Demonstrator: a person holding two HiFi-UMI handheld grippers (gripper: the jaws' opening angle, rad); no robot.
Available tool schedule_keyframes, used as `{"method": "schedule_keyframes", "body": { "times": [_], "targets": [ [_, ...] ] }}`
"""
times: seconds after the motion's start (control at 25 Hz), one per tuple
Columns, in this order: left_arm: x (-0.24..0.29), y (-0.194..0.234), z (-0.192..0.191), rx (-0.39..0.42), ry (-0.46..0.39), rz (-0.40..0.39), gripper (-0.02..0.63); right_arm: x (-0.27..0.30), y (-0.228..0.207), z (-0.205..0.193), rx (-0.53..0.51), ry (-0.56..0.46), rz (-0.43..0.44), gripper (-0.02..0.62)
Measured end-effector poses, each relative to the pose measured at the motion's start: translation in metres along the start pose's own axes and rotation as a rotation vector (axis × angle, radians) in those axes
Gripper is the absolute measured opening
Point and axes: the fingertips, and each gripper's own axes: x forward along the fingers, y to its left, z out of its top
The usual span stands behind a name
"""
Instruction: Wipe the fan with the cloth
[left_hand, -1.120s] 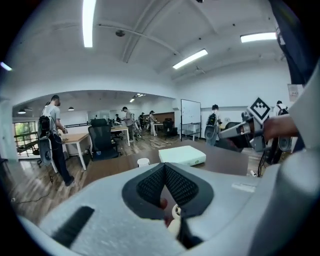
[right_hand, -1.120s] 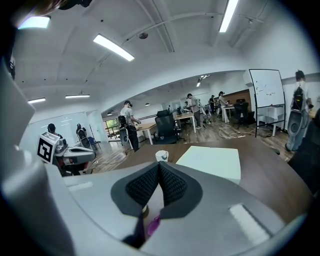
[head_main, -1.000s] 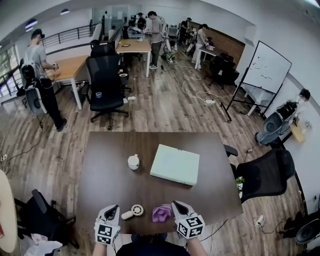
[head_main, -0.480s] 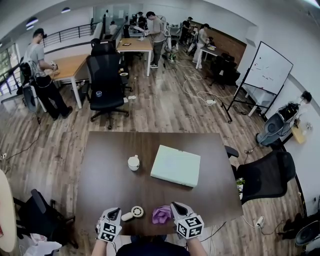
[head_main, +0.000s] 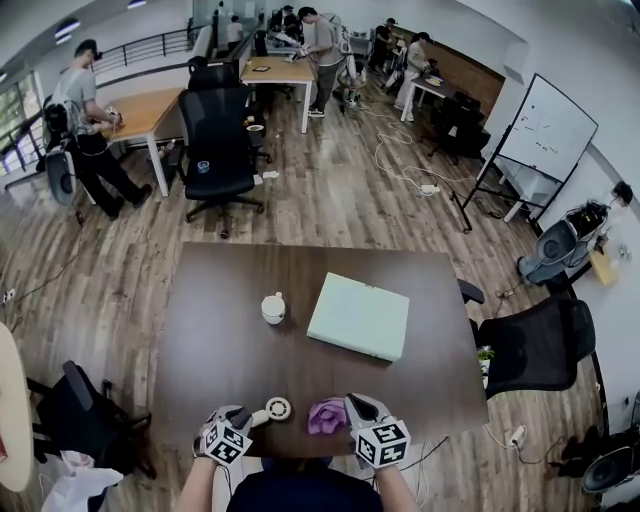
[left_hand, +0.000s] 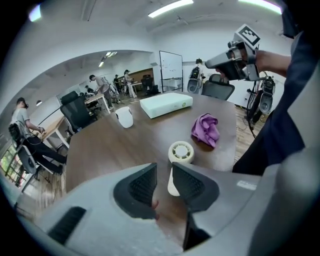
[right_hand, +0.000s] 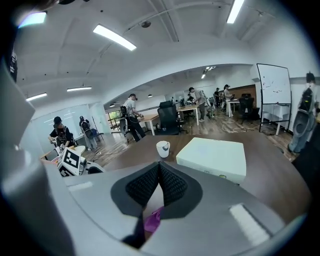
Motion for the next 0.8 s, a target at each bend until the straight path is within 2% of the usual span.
{"method": "schedule_keyframes", "body": {
  "times": [0.16,0.32,0.44,0.64,0.8],
  "targets": [
    [0.016,0.001,-0.018,-0.006,0.056,-0.035,0.142,0.005,-0.004,-0.008,0.01,0.029,-0.008,0.011],
    [0.03,-0.013,-0.054,0.012,0.152,-0.118,0.238,0.009,-0.006,-0.022,0.02,0.063,-0.019,0.012],
    [0.038,-0.018,-0.066,0.016,0.17,-0.144,0.244,0.011,-0.008,-0.023,0.022,0.067,-0.021,0.023],
    [0.046,-0.019,-0.064,0.012,0.159,-0.15,0.231,0.013,-0.01,-0.025,0.028,0.083,-0.033,0.045],
    [0.057,-0.021,-0.072,0.047,0.175,-0.177,0.241,0.014,-0.011,-0.024,0.03,0.079,-0.059,0.054]
  ]
}}
